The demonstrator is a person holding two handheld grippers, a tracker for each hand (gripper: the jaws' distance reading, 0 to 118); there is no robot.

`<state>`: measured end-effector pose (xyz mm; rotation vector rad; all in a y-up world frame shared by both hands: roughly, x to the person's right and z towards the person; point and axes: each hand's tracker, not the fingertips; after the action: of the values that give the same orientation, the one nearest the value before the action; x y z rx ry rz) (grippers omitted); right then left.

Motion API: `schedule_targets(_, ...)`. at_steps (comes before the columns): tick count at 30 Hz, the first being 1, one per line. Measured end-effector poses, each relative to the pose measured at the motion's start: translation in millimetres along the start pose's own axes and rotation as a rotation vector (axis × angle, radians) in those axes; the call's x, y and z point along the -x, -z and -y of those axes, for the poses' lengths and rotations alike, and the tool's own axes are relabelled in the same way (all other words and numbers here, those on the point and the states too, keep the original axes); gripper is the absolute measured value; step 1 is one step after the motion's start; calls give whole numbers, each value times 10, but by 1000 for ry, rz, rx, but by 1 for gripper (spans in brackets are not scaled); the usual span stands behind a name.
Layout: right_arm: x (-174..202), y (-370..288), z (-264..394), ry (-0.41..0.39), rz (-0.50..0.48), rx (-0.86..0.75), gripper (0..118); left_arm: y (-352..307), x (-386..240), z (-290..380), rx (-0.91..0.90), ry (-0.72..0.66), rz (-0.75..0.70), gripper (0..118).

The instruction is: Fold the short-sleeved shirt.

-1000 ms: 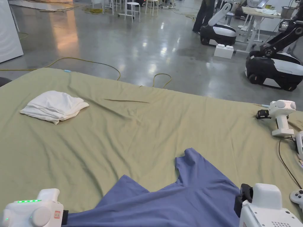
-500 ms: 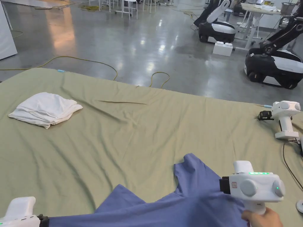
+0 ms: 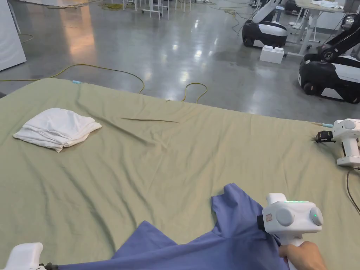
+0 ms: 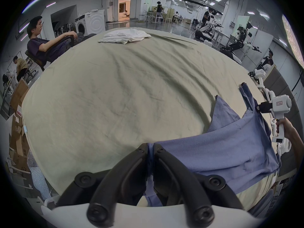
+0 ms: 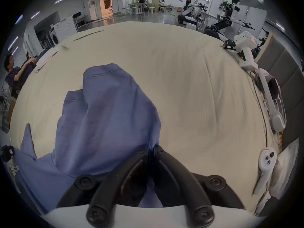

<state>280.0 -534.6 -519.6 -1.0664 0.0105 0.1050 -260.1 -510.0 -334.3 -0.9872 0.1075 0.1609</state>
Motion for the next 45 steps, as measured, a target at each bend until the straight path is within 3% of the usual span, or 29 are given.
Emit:
schedule_targets(3,-16,-72,62,-5,32,-79,4,-63,-66,-17,-12,-3,-3,7)
schedule_targets(9,-185,-844,203,49,-1,-296,3,-279,-42,-143,-95,-5,26,7)
schedule_targets(25,-923,-3483,526,150,126,-772,3,-1844,-779,-1359,-467,135,196,7)
schedule_targets(34,-1159,-4245,113,174,202,-888,3,-2432,-1313,-2334,-546,212,241,7)
schedule_targets(45,-1328,-4653,-768,189,249,-957,3,-2800,-1580,-3374,-636,188,254,7)
